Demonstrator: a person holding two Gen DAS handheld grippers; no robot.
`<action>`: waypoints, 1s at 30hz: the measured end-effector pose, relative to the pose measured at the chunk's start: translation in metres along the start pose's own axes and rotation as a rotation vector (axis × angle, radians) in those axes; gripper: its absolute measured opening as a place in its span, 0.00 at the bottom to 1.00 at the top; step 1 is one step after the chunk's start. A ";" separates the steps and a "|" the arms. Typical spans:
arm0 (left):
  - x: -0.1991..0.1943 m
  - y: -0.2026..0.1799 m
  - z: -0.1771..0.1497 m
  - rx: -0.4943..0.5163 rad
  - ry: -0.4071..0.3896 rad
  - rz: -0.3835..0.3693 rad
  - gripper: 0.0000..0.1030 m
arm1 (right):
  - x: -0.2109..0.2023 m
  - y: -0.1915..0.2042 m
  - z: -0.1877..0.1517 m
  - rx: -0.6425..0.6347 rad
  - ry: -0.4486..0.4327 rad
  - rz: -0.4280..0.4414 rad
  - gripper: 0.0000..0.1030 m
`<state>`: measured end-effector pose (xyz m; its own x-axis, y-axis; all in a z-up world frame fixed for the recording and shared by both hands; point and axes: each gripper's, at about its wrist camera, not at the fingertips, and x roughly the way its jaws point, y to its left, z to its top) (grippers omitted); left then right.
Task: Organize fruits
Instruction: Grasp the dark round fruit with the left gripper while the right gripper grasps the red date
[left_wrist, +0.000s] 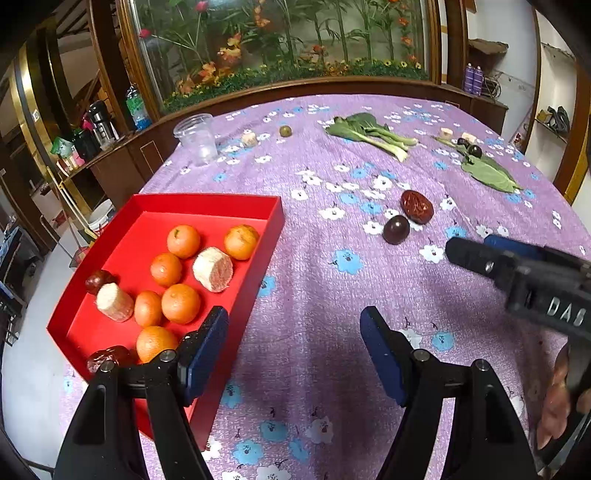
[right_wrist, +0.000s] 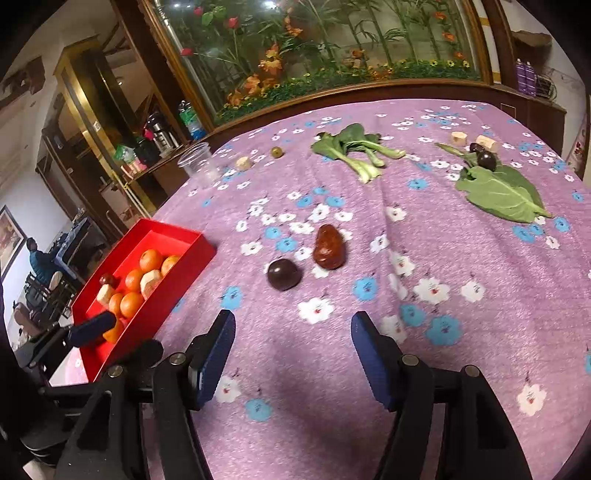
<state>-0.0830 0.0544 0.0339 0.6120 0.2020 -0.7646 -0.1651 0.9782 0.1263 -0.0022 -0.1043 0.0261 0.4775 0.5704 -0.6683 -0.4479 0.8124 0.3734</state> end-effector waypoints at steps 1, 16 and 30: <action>0.002 0.000 0.000 0.001 0.005 -0.002 0.71 | 0.000 -0.002 0.001 0.002 -0.001 -0.004 0.69; 0.007 0.003 0.003 -0.002 -0.007 -0.009 0.71 | 0.010 -0.005 0.003 0.002 0.020 -0.023 0.69; 0.001 -0.002 0.011 0.007 -0.069 -0.013 0.71 | 0.014 -0.010 0.005 0.005 0.029 -0.045 0.69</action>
<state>-0.0736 0.0536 0.0395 0.6657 0.1919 -0.7211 -0.1515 0.9810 0.1212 0.0128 -0.1042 0.0166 0.4747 0.5298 -0.7028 -0.4225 0.8377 0.3461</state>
